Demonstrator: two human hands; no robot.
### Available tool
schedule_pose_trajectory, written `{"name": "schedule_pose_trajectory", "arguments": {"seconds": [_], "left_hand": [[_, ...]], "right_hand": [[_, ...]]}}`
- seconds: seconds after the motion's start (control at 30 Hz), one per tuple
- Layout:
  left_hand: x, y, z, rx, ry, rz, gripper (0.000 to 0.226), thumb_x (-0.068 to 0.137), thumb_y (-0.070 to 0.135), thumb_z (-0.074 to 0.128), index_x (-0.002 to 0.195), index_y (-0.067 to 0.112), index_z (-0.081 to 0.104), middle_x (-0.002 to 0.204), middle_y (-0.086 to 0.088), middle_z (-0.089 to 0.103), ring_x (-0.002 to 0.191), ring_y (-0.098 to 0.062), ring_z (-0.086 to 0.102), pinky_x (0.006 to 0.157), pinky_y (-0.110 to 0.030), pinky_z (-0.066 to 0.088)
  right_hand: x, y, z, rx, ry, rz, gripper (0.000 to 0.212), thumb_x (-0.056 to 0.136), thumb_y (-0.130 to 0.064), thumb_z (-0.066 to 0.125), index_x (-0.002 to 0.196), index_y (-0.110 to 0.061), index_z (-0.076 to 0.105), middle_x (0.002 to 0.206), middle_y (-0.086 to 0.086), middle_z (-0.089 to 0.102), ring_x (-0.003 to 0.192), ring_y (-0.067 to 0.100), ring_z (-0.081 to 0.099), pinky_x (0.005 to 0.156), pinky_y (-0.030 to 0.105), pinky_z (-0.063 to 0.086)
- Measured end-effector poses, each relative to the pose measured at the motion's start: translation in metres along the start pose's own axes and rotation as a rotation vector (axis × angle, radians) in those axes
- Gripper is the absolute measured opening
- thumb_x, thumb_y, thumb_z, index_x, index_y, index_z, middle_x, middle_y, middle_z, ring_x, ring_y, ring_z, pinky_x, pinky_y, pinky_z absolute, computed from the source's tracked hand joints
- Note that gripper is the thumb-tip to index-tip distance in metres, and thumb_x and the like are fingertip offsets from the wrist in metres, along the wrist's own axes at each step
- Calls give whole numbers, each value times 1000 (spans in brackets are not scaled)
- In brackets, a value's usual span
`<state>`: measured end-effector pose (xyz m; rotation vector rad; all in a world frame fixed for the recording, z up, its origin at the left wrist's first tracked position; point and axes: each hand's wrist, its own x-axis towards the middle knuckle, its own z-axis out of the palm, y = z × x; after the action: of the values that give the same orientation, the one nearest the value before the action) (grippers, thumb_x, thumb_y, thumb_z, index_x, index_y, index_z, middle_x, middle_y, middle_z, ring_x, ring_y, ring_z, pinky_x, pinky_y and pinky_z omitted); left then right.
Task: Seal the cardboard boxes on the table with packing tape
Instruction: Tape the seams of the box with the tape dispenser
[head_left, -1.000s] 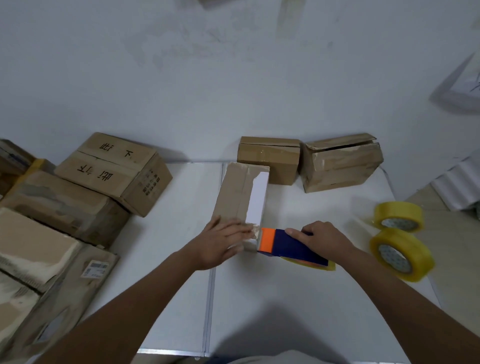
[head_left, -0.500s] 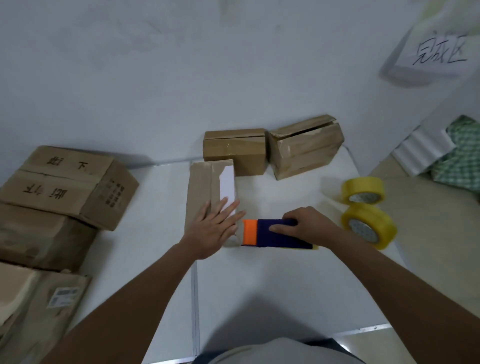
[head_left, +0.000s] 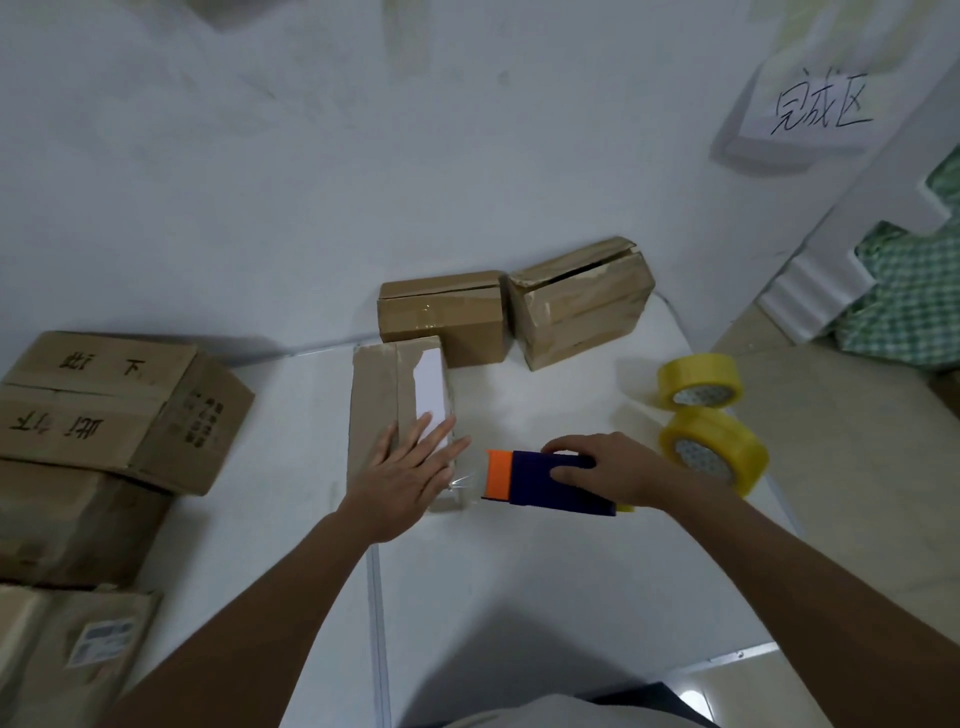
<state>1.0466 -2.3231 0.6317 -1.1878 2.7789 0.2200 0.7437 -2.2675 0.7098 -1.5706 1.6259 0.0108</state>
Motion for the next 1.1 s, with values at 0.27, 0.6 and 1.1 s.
{"name": "schedule_pose_trajectory", "arguments": {"seconds": [0.27, 0.6, 1.1], "left_hand": [[0, 5, 5, -4, -8, -57, 54, 105, 52, 0, 157, 39, 4, 167, 6, -1, 153, -17, -9, 122, -52, 2], [-5, 22, -2, -83, -13, -153, 70, 91, 58, -27, 155, 39, -9, 164, 11, -18, 150, -16, -23, 120, -51, -9], [1, 6, -16, -602, -67, -172, 45, 108, 39, 15, 152, 43, 9, 159, 25, 1, 146, 7, -15, 116, -31, -21]], "right_hand": [[11, -17, 30, -252, 195, -95, 42, 101, -41, 41, 140, -28, 48, 123, -1, 67, 105, 21, 62, 93, 34, 47], [36, 17, 33, -461, 238, 247, 35, 100, -41, 38, 117, -20, 60, 114, 7, 67, 103, 27, 63, 88, 34, 43], [80, -6, 102, -157, 559, 75, 35, 92, -36, 60, 125, -23, 60, 124, 7, 55, 108, 28, 53, 87, 37, 44]]}}
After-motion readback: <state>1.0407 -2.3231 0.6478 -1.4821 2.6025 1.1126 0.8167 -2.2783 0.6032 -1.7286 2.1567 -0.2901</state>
